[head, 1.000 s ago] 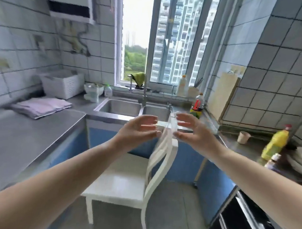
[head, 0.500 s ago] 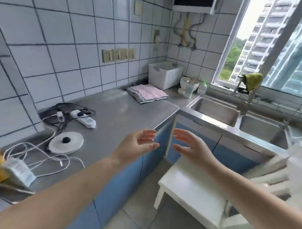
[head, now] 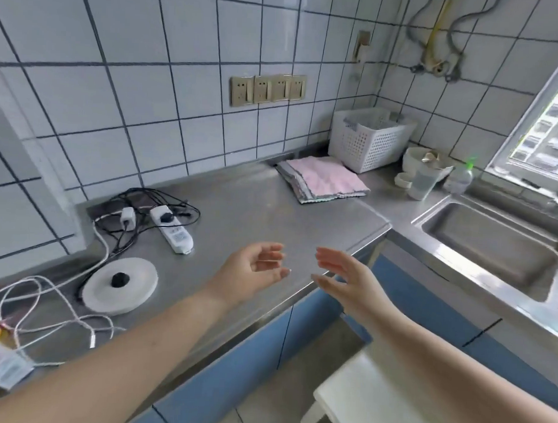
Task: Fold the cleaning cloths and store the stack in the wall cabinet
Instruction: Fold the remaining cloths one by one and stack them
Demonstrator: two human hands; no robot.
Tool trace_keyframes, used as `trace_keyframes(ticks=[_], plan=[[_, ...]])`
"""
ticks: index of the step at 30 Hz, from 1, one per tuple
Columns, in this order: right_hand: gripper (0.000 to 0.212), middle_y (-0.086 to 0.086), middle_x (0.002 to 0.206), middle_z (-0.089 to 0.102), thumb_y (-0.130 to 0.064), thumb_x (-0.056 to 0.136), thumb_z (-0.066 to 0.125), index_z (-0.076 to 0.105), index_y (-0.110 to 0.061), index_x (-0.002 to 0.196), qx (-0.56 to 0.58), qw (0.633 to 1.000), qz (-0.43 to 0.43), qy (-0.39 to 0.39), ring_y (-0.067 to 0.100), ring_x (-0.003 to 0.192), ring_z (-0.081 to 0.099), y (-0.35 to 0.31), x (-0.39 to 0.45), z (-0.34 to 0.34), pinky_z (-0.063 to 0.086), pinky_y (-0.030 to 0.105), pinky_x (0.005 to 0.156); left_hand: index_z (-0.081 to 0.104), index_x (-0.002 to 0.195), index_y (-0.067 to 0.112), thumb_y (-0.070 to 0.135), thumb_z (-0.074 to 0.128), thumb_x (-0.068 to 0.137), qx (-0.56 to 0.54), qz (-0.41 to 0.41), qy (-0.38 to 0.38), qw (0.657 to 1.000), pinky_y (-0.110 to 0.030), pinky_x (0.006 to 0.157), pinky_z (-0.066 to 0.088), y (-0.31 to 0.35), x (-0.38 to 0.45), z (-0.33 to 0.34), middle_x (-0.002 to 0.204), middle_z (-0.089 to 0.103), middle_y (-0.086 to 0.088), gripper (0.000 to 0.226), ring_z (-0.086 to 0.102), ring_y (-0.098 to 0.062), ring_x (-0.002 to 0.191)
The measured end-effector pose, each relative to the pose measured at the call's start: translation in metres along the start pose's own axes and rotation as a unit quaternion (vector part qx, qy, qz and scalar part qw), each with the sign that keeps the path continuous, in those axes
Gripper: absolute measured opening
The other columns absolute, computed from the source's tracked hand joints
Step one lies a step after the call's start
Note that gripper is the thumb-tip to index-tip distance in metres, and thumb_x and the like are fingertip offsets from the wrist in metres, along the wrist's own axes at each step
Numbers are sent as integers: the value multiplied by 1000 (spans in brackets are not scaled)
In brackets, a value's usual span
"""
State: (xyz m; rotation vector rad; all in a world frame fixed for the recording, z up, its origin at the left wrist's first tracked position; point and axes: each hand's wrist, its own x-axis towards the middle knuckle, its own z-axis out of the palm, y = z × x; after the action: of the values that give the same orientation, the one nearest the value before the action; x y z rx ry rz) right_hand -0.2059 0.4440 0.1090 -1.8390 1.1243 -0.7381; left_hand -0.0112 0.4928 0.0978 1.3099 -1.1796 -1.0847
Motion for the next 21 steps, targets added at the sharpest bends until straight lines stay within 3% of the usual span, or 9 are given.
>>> trace_keyframes(ticks=[6,13,19,21], plan=[[49,-6,120,60,-16,82,71,53,-19,128,7,999,9,-39,3,109,56,25,83,-26,41,-3,73,58,102,21,-3,68,78,-29,-18,32,999,-12,80,52,-3,78,16,98,62,1,35,60,-9,87],[49,-8,118,59,-16,83,70,53,-18,128,7,998,14,-59,3,109,55,49,172,-32,41,-4,72,58,106,19,0,69,79,-27,-46,58,997,-13,84,50,-22,151,7,103,62,-2,35,60,-9,90],[47,-12,116,59,-18,83,71,54,-21,127,-15,999,13,-26,-1,106,55,64,233,-49,40,-3,74,58,104,17,-1,69,78,-41,-40,49,997,-9,76,50,-30,218,0,102,61,-4,33,59,-7,86],[47,-12,117,59,-19,83,70,54,-21,127,-21,1000,20,-11,-1,106,55,71,253,-60,41,3,81,58,104,16,0,69,78,-44,-38,41,997,-9,75,49,-31,245,3,101,61,-4,33,59,-7,86]])
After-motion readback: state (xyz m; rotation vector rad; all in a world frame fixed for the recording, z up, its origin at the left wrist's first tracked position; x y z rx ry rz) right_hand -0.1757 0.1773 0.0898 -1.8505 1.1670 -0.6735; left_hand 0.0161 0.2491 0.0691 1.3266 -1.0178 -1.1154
